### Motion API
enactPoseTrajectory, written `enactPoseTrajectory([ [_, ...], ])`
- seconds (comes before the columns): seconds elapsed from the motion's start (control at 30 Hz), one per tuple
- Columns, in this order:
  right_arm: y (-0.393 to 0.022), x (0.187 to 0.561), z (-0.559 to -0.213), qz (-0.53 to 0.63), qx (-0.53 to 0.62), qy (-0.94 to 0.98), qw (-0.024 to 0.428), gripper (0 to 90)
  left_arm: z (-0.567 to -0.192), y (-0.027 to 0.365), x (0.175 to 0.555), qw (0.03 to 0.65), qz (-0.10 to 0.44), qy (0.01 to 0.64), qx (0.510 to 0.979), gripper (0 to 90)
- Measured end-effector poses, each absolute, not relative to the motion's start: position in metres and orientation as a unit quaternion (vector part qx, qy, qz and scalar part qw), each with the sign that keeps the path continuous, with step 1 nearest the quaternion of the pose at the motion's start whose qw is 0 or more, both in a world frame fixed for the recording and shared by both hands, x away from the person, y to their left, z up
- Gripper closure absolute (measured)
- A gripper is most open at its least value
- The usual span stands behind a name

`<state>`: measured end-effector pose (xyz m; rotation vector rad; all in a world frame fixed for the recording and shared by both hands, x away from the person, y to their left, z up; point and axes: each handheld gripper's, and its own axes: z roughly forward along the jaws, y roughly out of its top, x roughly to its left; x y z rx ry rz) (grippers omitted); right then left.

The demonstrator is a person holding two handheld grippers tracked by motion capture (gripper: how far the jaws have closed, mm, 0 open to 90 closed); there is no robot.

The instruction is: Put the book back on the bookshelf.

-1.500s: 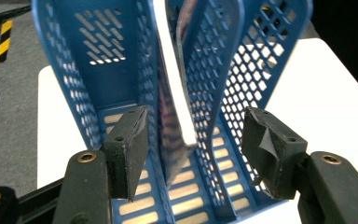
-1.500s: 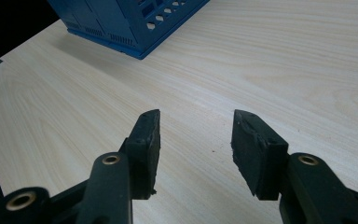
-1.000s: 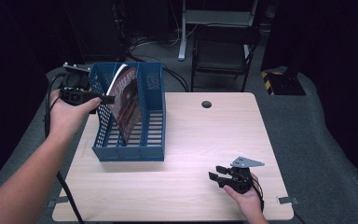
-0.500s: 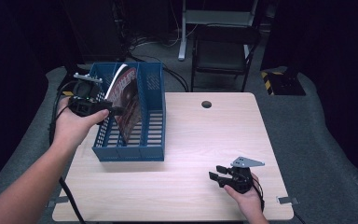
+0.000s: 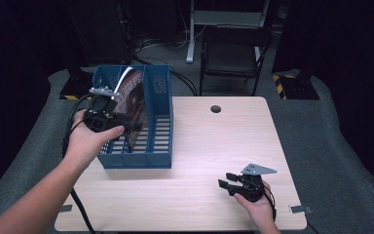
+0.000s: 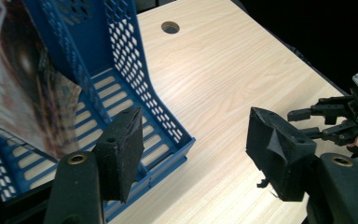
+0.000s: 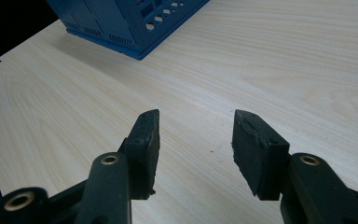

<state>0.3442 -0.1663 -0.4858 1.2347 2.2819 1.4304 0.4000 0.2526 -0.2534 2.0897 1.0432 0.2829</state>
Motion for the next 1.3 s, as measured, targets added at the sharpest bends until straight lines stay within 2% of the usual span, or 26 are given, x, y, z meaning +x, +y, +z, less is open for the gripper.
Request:
enactPoseTrajectory([
  [0.2, -0.166, 0.344, -0.486, 0.479, 0.415, 0.769, 0.088, 51.4, -0.264, 0.242, 0.392, 0.378, 0.115, 0.39, 0.832, 38.8],
  [0.57, -0.165, 0.344, -0.486, 0.478, 0.413, 0.77, 0.093, 50.7, -0.289, 0.23, 0.385, 0.383, 0.092, 0.376, 0.839, 38.0],
  [1.3, -0.166, 0.345, -0.487, 0.475, 0.414, 0.771, 0.093, 50.4, -0.38, 0.21, 0.367, 0.388, 0.067, 0.365, 0.843, 38.3],
])
